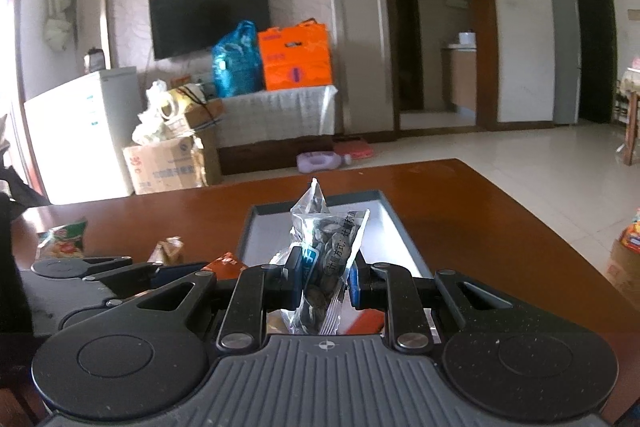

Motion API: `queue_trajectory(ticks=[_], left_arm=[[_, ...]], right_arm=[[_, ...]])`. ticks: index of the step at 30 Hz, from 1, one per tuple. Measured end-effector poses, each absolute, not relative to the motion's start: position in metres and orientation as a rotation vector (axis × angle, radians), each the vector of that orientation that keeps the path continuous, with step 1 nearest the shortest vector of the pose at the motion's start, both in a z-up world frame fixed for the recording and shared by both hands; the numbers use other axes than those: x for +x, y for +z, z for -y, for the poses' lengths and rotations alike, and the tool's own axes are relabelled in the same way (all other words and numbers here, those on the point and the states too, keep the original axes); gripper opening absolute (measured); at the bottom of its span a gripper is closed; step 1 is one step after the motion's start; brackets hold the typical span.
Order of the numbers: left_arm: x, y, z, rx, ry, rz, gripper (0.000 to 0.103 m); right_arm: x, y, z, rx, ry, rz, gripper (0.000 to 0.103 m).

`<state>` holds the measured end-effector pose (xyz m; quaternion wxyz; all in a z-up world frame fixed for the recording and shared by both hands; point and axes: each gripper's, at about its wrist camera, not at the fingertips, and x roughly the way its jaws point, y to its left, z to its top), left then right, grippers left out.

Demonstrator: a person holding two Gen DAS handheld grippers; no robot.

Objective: Organize snacks

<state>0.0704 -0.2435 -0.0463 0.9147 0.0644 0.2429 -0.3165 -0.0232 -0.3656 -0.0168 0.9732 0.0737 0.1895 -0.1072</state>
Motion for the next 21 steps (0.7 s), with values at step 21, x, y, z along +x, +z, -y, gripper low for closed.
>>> queue_trajectory(ticks=[21], left_arm=[[0.082, -0.064, 0.261, 0.126, -0.677, -0.516, 0.042]], right_arm=[[-0.009, -0.044, 0.382, 0.169, -0.279, -0.435, 0.023]])
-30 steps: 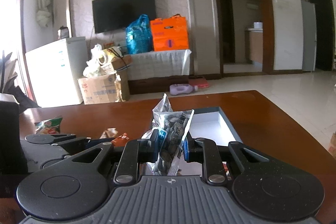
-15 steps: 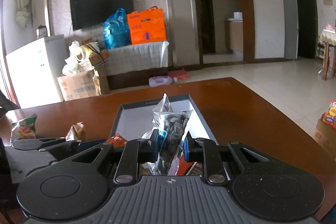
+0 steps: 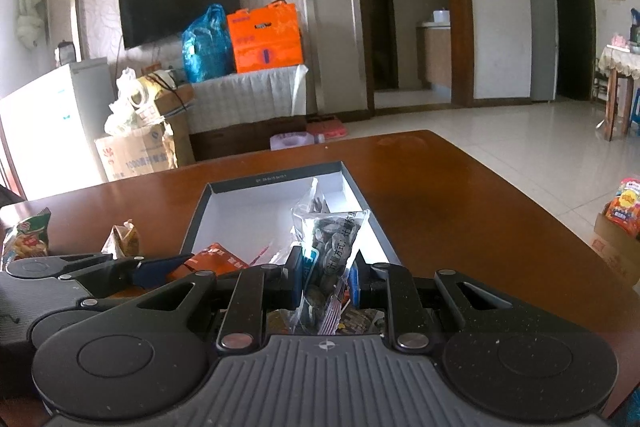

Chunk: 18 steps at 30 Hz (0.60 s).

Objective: Organize snacks

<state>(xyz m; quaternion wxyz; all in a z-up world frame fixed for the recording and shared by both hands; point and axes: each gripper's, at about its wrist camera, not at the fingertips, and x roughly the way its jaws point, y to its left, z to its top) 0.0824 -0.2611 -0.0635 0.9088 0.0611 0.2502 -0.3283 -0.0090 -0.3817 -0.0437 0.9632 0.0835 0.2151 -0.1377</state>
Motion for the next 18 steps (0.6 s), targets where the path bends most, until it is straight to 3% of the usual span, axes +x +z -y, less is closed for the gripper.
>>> queue_trajectory(ticks=[16, 18], left_arm=[[0.089, -0.069, 0.274, 0.149, -0.68, -0.519, 0.043], [0.092, -0.07, 0.278, 0.16, -0.671, -0.519, 0.049]], right_arm=[[-0.003, -0.045, 0.381, 0.155, -0.294, -0.448, 0.023], [-0.001, -0.047, 0.382, 0.158, -0.294, -0.452, 0.023]])
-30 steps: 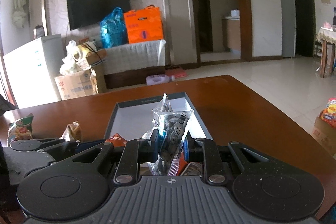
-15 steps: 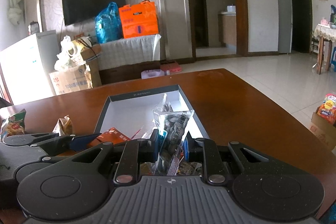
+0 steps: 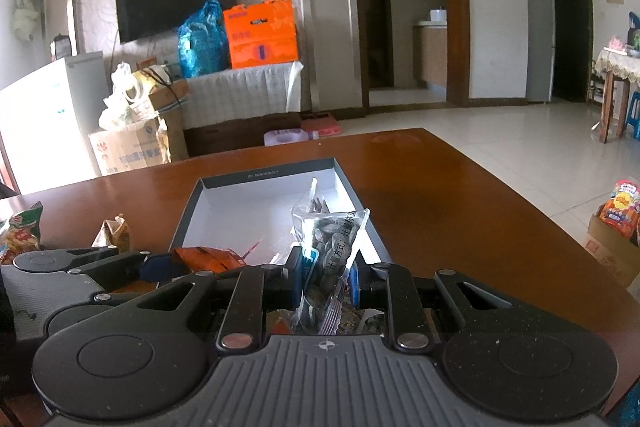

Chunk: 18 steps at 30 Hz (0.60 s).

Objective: Organize snacks

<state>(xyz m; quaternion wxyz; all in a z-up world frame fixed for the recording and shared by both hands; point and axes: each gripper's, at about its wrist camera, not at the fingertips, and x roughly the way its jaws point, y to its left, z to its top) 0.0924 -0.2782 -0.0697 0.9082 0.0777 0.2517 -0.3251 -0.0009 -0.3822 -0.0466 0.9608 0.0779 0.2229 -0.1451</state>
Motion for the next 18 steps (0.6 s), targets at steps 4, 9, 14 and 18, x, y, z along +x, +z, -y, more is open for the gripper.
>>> queue_trajectory(ticks=[4, 9, 14, 18], left_arm=[[0.095, -0.074, 0.28, 0.16, -0.668, -0.534, 0.057], [0.096, -0.076, 0.284, 0.19, -0.673, -0.527, 0.067], [0.09, -0.077, 0.284, 0.219, -0.679, -0.502, 0.078], [0.087, -0.078, 0.284, 0.232, -0.679, -0.496, 0.079]], right_arm=[[0.003, -0.049, 0.385, 0.152, -0.295, -0.46, 0.023], [0.007, -0.054, 0.386, 0.156, -0.29, -0.478, 0.023], [0.009, -0.055, 0.386, 0.149, -0.283, -0.486, 0.024], [0.008, -0.055, 0.387, 0.148, -0.283, -0.489, 0.026]])
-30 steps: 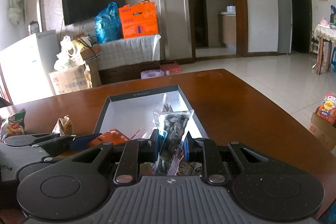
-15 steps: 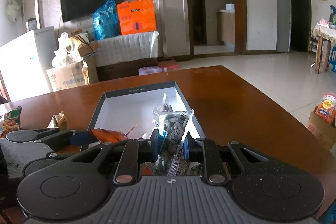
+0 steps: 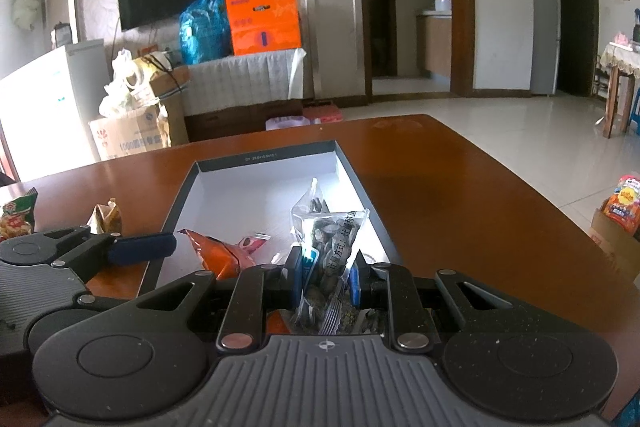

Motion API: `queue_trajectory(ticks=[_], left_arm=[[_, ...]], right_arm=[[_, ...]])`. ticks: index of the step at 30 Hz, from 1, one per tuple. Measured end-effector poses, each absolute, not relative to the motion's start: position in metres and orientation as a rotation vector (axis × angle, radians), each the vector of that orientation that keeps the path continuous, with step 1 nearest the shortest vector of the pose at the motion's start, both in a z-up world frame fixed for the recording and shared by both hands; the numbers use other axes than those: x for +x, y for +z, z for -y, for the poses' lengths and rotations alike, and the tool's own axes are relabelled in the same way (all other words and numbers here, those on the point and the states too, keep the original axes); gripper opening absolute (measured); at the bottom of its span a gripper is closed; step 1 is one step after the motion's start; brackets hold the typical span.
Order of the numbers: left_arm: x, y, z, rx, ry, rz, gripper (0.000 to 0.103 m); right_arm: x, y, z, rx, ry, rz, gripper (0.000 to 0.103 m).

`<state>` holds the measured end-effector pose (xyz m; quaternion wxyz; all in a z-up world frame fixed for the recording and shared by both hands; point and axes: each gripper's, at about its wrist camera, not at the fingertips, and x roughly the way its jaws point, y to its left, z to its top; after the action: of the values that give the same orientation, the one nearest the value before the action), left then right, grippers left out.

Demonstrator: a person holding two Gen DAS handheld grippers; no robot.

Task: Organize snacks
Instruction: 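Open both grippers to drop the orange candy and nut bag into the box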

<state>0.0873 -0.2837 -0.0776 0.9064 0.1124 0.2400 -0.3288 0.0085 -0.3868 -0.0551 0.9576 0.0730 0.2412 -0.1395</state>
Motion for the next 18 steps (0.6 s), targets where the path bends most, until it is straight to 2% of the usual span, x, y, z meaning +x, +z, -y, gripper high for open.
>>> queue_trajectory(ticks=[3, 5, 7, 9, 18], left_arm=[[0.085, -0.078, 0.283, 0.244, -0.684, -0.491, 0.079], [0.083, -0.078, 0.282, 0.247, -0.688, -0.489, 0.08], [0.082, -0.077, 0.279, 0.248, -0.692, -0.487, 0.08], [0.08, -0.076, 0.276, 0.247, -0.696, -0.486, 0.081], [0.076, -0.071, 0.256, 0.216, -0.692, -0.503, 0.086]], right_arm=[[0.008, -0.056, 0.385, 0.14, -0.284, -0.492, 0.028], [0.008, -0.055, 0.384, 0.137, -0.277, -0.486, 0.035], [0.007, -0.055, 0.38, 0.122, -0.282, -0.478, 0.047], [0.006, -0.053, 0.378, 0.113, -0.281, -0.468, 0.052], [-0.002, -0.046, 0.376, 0.134, -0.271, -0.42, 0.054]])
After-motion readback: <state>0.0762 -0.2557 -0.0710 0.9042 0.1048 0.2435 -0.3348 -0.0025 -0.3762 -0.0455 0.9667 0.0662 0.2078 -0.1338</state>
